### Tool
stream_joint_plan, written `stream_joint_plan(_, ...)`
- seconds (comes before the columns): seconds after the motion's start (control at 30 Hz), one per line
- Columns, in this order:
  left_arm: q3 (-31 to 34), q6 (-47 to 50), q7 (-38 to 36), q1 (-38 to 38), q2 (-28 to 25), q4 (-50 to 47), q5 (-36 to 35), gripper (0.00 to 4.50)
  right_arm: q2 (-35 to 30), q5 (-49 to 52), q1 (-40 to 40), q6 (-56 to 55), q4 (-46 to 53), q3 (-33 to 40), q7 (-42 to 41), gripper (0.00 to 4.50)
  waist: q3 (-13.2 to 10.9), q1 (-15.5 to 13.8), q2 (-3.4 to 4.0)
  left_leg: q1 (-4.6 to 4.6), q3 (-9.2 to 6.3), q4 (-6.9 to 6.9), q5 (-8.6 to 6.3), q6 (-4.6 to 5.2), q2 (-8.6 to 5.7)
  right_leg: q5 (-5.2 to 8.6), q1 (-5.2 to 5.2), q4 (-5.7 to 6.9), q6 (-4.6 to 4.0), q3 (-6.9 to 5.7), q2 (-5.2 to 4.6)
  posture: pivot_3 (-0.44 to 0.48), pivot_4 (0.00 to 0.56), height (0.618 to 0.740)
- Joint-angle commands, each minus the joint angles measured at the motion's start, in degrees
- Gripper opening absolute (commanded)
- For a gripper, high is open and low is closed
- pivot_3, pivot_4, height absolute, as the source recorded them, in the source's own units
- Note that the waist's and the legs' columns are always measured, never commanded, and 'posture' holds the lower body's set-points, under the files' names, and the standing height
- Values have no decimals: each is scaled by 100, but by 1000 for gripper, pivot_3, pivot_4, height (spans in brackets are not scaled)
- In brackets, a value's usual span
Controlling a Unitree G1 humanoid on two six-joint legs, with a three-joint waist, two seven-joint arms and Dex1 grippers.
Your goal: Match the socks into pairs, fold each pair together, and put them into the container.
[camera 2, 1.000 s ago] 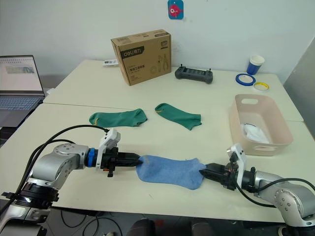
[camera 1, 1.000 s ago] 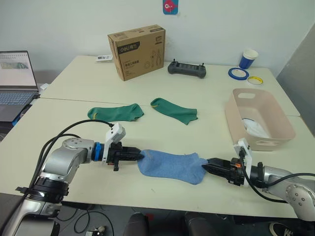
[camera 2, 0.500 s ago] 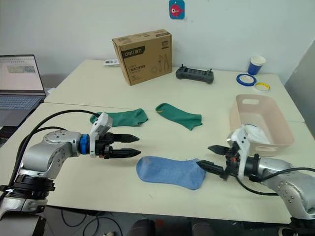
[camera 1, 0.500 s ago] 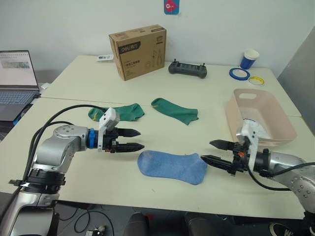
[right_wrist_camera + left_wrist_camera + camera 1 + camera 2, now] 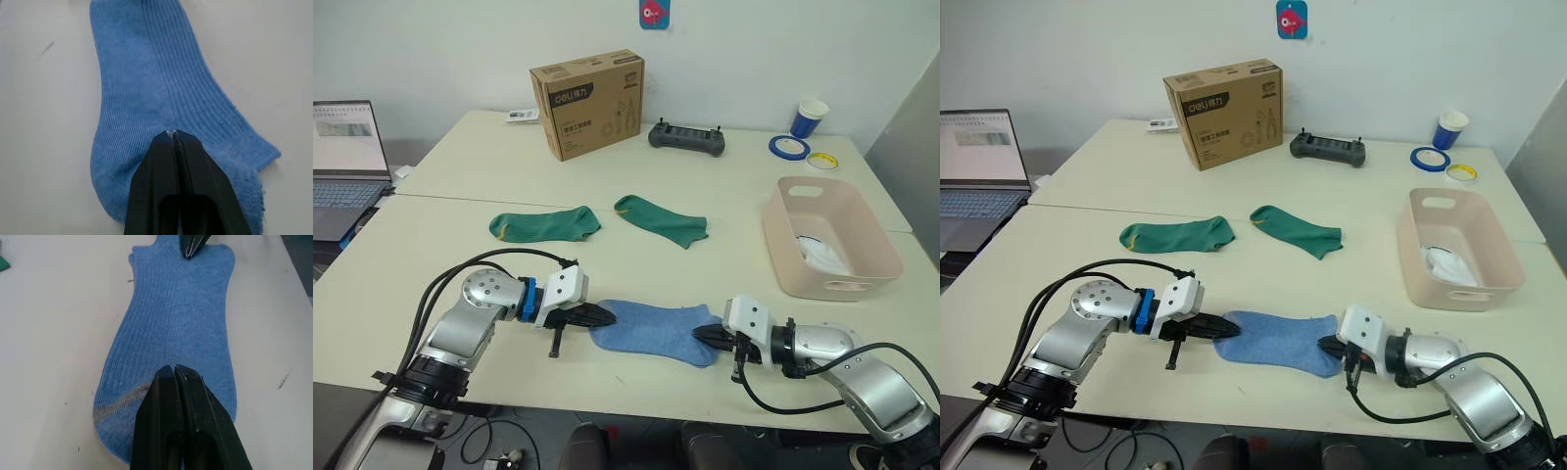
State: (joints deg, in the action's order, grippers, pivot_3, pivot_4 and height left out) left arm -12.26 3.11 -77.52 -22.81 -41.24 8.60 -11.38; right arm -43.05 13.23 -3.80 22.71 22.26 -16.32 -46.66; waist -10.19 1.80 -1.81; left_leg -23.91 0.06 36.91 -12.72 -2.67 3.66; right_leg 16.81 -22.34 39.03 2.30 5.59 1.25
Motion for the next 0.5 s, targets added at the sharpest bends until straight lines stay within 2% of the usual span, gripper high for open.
stream_joint_plan(0.03, -11, -161, 16, 21, -21, 128, 121, 0, -95, -125, 136, -250, -86, 141, -138, 28, 0, 1, 0, 1, -1, 0, 0, 0, 1, 0, 0, 1, 0, -1, 1, 0, 150, 740)
stream_joint_plan(0.27, -11, -173, -4, 126, 29, 124, 108, 0, -167, -113, 231, -321, -80, 387, -296, 28, 1, 0, 1, 2, -2, 1, 0, 0, 1, -1, 3, 2, 1, -1, 1, 0, 150, 740)
stream_joint_plan(0.43, 205, 108, -218, 32, -24, -104, -317, 0, -181, 456, 252, -8, 395, 865, -436, 28, 0, -1, 1, 1, -2, 2, 0, 0, 1, -2, 3, 2, 4, -1, 0, 0, 150, 740)
stream_joint_plan(0.5, 225, 221, -373, 53, -72, -308, -484, 0, -38, 567, 135, 109, 515, 777, -440, 28, 0, 0, 0, 2, -4, 1, 0, 0, 2, -2, 3, 5, 3, -2, 1, 0, 150, 740)
